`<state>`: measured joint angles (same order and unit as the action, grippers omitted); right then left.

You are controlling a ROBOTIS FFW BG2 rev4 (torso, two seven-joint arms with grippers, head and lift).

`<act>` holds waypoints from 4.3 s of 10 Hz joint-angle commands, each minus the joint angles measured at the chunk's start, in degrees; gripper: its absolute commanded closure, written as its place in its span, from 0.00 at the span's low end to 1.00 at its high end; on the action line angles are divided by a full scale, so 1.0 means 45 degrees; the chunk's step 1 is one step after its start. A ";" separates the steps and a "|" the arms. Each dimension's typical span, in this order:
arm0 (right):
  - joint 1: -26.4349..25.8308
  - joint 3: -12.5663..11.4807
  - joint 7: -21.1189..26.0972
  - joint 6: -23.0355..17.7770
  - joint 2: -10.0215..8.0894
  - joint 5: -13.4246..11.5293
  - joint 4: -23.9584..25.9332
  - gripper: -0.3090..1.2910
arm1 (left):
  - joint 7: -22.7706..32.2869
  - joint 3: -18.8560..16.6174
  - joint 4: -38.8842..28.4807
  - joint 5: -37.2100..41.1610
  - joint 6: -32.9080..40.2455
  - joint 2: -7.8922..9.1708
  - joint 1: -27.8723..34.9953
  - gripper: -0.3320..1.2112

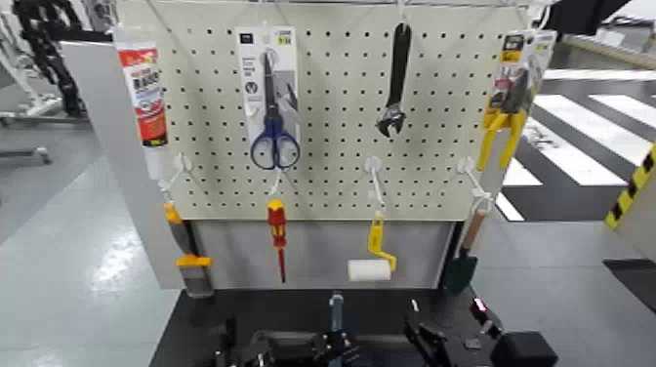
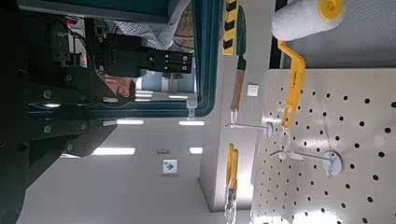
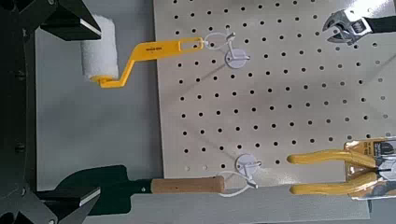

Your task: Place the crate on the table.

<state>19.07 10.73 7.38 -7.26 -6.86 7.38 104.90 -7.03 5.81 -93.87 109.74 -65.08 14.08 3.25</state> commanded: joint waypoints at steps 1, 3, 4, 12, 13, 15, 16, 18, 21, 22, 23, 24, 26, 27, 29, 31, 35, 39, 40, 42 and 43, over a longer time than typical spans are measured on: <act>0.0001 0.0019 0.0000 -0.0008 0.0000 0.0000 -0.0030 0.28 | -0.0001 -0.0022 0.0001 0.0007 0.0029 -0.0023 0.0039 0.99; 0.0001 0.0019 0.0000 -0.0008 0.0020 0.0000 -0.0010 0.28 | -0.0001 -0.0042 0.0001 -0.0012 0.0049 -0.0042 0.0059 0.99; 0.0021 0.0038 0.0000 -0.0008 0.0020 0.0000 -0.0030 0.28 | 0.0018 -0.0061 -0.0019 -0.0012 0.0049 -0.0042 0.0059 0.99; 0.0021 0.0058 0.0000 -0.0223 0.0098 0.0020 -0.0147 0.28 | 0.0722 -0.0550 0.0294 -0.0012 -0.0283 0.0407 -0.0762 0.99; 0.0021 0.0038 0.0000 -0.0262 0.0098 0.0020 -0.0147 0.28 | 0.0722 -0.0530 0.0470 -0.0012 -0.0361 0.0485 -0.0957 0.99; 0.0001 0.0078 0.0000 -0.0340 0.0078 0.0039 -0.0225 0.28 | 0.0722 -0.0433 0.0821 -0.0032 -0.0381 0.0622 -0.1269 0.99; -0.0018 0.0078 0.0000 -0.0379 0.0078 0.0039 -0.0264 0.28 | 0.0722 -0.0374 0.1017 -0.0051 -0.0401 0.0661 -0.1348 0.99; -0.0038 0.0097 0.0000 -0.0437 0.0059 0.0059 -0.0303 0.28 | 0.0702 -0.0315 0.1290 -0.0130 -0.0401 0.0739 -0.1562 0.99; -0.0038 0.0117 0.0000 -0.0477 0.0059 0.0098 -0.0303 0.28 | 0.0683 -0.0452 0.1583 -0.0325 -0.0381 0.0759 -0.1777 0.99; -0.0018 0.0117 0.0000 -0.0477 0.0078 0.0098 -0.0303 0.28 | 0.0683 -0.0589 0.1642 -0.0423 -0.0381 0.0759 -0.1758 0.99; -0.0018 0.0117 0.0000 -0.0477 0.0078 0.0098 -0.0323 0.28 | 0.0683 -0.0647 0.1739 -0.0462 -0.0381 0.0778 -0.1777 0.99; -0.0018 0.0117 0.0000 -0.0516 0.0078 0.0098 -0.0323 0.28 | 0.0663 -0.0686 0.1778 -0.0540 -0.0401 0.0837 -0.1855 0.99; -0.0018 0.0117 0.0000 -0.0555 0.0098 0.0098 -0.0323 0.28 | 0.0507 -0.0530 0.2032 -0.0618 -0.0381 0.0973 -0.2109 0.99; -0.0038 0.0117 0.0000 -0.0574 0.0098 0.0098 -0.0342 0.28 | 0.0331 -0.0394 0.2208 -0.0715 -0.0381 0.1091 -0.2285 0.99; -0.0038 0.0117 0.0000 -0.0633 0.0098 0.0098 -0.0342 0.28 | 0.0058 -0.0335 0.2540 -0.1028 -0.0381 0.1149 -0.2519 0.99; -0.0038 0.0156 0.0000 -0.0672 0.0098 0.0098 -0.0362 0.28 | -0.0099 -0.0276 0.2774 -0.1223 -0.0342 0.1149 -0.2695 0.99; -0.0038 0.0136 0.0000 -0.0809 0.0117 0.0117 -0.0381 0.28 | -0.0548 -0.0022 0.3126 -0.1594 -0.0108 0.1169 -0.2949 0.99; -0.0038 0.0136 0.0000 -0.0848 0.0117 0.0137 -0.0401 0.28 | -0.0821 0.0310 0.3517 -0.1751 0.0264 0.1149 -0.3183 0.92; -0.0038 0.0136 0.0000 -0.0848 0.0117 0.0156 -0.0401 0.28 | -0.0939 0.0329 0.3556 -0.1848 0.0400 0.1110 -0.3203 0.82; -0.0018 0.0136 0.0000 -0.0867 0.0117 0.0215 -0.0401 0.28 | -0.1232 0.0466 0.3536 -0.1907 0.0693 0.1091 -0.3164 0.62; -0.0018 0.0136 0.0000 -0.0887 0.0117 0.0254 -0.0420 0.28 | -0.1232 0.0466 0.3517 -0.1926 0.0693 0.1071 -0.3125 0.53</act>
<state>18.98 11.34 7.38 -11.19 -6.33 8.40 103.07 -12.61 7.86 -77.96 101.14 -62.02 18.96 -10.92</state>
